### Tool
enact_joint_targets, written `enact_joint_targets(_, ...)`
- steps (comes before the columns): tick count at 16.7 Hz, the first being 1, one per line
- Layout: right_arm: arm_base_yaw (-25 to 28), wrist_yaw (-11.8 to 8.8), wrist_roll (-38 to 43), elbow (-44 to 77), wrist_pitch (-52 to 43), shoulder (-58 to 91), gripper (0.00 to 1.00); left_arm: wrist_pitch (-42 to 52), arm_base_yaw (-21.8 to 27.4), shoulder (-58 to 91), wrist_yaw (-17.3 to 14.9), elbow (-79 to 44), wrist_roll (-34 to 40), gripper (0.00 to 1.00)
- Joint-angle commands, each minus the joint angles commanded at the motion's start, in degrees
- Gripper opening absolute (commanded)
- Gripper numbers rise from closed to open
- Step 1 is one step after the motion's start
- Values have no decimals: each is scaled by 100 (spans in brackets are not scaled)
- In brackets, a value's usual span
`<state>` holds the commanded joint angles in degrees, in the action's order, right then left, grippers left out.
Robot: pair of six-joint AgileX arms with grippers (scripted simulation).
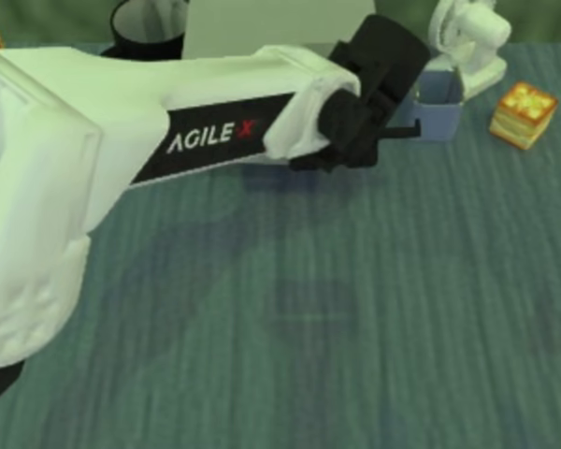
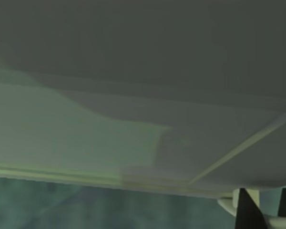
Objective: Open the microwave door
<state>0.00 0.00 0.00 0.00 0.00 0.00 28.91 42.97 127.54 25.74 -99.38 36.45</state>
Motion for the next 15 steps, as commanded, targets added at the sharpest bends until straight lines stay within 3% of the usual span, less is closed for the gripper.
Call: enact_joint_targets(15, 0, 0, 0, 0, 0, 0, 100, -311, -12, -264, -171, 452, -292, 0)
